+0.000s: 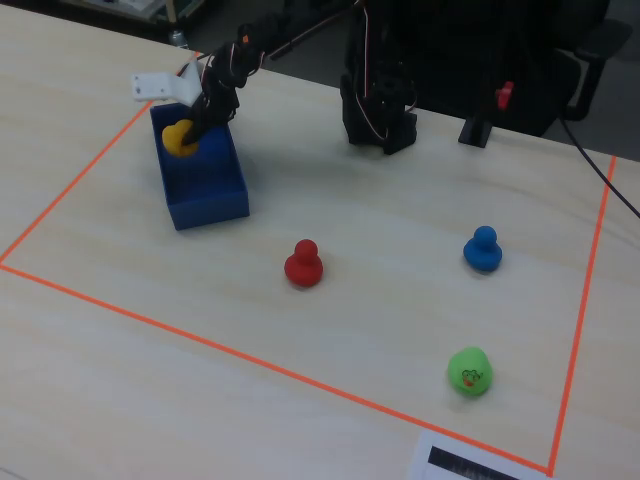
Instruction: Grasp yellow duck and put it into box.
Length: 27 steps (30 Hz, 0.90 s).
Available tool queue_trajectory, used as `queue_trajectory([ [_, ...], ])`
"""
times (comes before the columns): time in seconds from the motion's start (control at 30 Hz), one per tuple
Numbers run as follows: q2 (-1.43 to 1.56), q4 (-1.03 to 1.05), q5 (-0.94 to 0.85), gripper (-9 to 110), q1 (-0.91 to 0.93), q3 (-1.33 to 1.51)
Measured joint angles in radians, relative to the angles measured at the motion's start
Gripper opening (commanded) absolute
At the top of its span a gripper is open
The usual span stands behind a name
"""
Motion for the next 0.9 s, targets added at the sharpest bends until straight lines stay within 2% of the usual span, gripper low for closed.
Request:
queue_trajectory([
  [0.1, -0.006, -0.003, 0.0, 1, -0.006, 0.003],
  [0.43, -0.006, -0.003, -0.028, 32, -0.005, 0.064],
  [0.57, -0.006, -0.005, 0.006, 39, -0.005, 0.058],
  [0.8, 0.06, 0.025, 0.256, 39, -0.089, -0.106],
  [0.9, 0.173, 0.184, 0.411, 39, -0.186, -0.192],
])
